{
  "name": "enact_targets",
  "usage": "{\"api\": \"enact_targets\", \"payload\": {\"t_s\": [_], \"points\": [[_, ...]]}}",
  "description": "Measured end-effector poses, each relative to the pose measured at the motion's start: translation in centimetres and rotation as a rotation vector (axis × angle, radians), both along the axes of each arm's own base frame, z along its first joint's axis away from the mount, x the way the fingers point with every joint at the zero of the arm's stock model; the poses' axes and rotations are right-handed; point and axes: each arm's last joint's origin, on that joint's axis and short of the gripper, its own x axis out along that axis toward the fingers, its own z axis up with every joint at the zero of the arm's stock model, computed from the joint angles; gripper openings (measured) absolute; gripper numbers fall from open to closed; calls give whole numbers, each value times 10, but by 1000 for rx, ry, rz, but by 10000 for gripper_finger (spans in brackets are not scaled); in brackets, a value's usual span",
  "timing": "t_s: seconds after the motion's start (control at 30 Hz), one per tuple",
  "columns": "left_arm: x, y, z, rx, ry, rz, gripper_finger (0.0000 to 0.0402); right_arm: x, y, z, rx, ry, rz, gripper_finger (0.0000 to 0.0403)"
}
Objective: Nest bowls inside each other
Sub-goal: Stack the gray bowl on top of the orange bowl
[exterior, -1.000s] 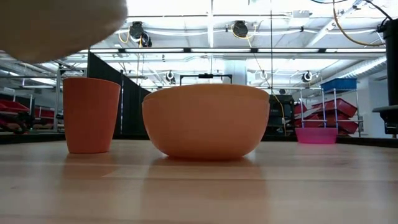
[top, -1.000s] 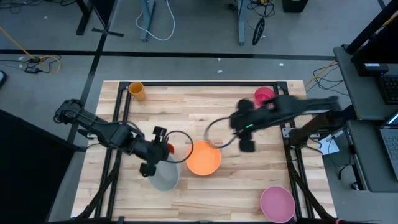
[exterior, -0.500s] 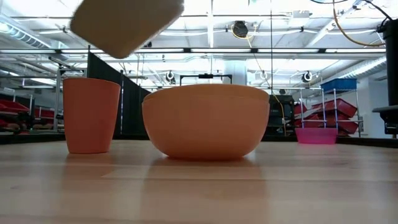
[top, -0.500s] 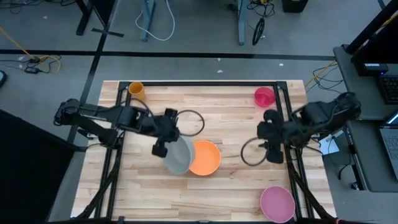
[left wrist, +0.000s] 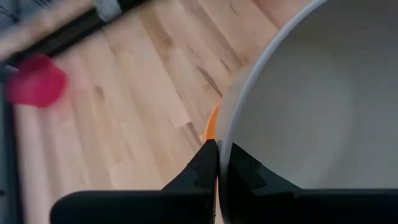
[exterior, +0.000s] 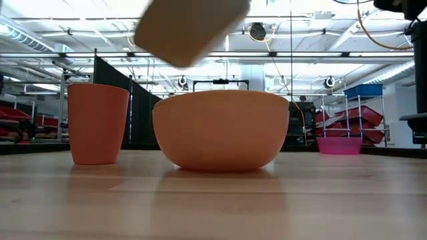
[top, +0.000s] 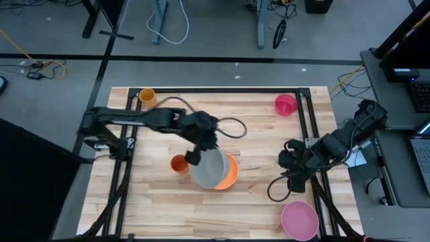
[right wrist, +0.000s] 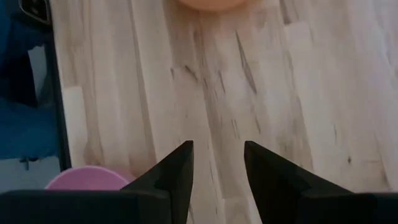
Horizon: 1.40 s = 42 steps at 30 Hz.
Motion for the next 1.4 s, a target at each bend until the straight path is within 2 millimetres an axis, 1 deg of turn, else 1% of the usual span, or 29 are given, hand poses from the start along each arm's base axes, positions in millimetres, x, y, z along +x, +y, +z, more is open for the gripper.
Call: {"api": "enact_targets", "payload": {"t_s": [0.07,0.13,0.27,0.33,0.63,0.7,0.93,1.07,1.23,1.4], "points": [[15,3,-13,-5,43,-5,0,-2,4,-3,-3,-7,2,128],[26,5,-23,-12,73,-10,0,-4,9,-4,-1,-20,-2,128],[41,8,-39,-14,140,-17,0,-11,17,-4,-6,-43,-4,128],[45,9,-46,-12,158,-18,0,-15,21,-4,-9,-54,-1,128],[46,7,-49,-18,175,-20,3,-27,32,-3,-28,-113,-8,128],[46,6,-49,-22,174,-22,14,-28,33,-3,-36,-124,-9,128],[48,6,-51,-38,181,0,73,-27,33,-4,-35,-125,-19,128],[49,4,-50,-51,163,13,99,-27,33,-4,-30,-125,-28,128],[49,2,-50,-51,166,8,115,-26,35,-5,-32,-117,-31,128],[49,2,-51,-50,173,37,116,-24,37,-8,-39,-109,-30,128]]}}
